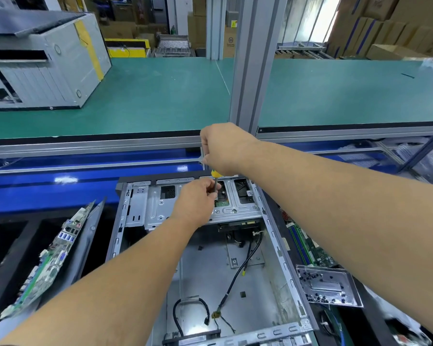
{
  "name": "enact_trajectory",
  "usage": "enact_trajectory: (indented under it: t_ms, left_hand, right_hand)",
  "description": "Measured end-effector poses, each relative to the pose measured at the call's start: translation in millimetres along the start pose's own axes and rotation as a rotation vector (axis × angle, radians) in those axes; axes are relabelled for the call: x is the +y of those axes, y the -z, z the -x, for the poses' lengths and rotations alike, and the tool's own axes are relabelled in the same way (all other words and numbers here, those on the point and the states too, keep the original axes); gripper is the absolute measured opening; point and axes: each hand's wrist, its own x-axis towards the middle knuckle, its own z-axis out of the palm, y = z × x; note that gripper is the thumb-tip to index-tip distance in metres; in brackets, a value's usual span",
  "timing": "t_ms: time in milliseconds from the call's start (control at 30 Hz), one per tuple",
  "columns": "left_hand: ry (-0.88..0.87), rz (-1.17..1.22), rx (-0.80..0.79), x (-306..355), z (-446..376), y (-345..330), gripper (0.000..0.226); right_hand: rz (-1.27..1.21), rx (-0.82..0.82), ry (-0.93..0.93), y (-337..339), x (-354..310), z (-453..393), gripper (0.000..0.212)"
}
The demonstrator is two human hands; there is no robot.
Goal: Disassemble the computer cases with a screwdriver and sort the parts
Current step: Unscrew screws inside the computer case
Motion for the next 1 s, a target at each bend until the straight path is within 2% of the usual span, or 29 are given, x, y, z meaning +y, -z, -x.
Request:
enact_trajectory:
  t_ms: [133, 300, 400, 500, 567, 633, 733, 833, 1000]
  left_hand:
    - [-0.014, -0.071, 0.012, 3, 1, -1, 0.019]
    - [0.006, -0.045, 0.023, 4, 2, 1, 0.008]
    - [0.035, -0.057, 0.052, 5, 1, 0, 0.011]
    - [0.063, -0.063, 0.110, 6, -1, -3, 0.031]
    - [0.054, -0.091, 0.139, 6, -1, -4, 0.036]
    - [0.012, -0.119, 0.143, 5, -2, -5, 0.032]
    - [-0.044, -0.147, 0.081, 3, -4, -3, 0.012]
    - [-0.046, -0.193, 0.040, 2, -6, -4, 0.017]
    - [-0.022, -0.187, 0.037, 1, -7, -6, 0.018]
  right_hand:
    - [0.023, -0.030, 0.043, 0, -1, 1, 0.011]
    - [0.018, -0.190, 0.192, 12, -5, 4, 0.027]
    - [0.011, -0.139, 0.174, 9, -2, 4, 0.014]
    - [0.038, -0.025, 0.128, 2, 1, 5, 0.023]
    - [0.040, 0.041, 0.088, -1, 2, 5, 0.025]
    - [0.014, 0.061, 0.048, -3, 4, 4, 0.024]
    - [-0.009, 0.050, 0.018, 0, 7, 4, 0.017]
    - [-0.002, 0.049, 0.008, 7, 11, 6, 0.010]
    - [-0.033, 0.050, 0.008, 19, 17, 14, 0.013]
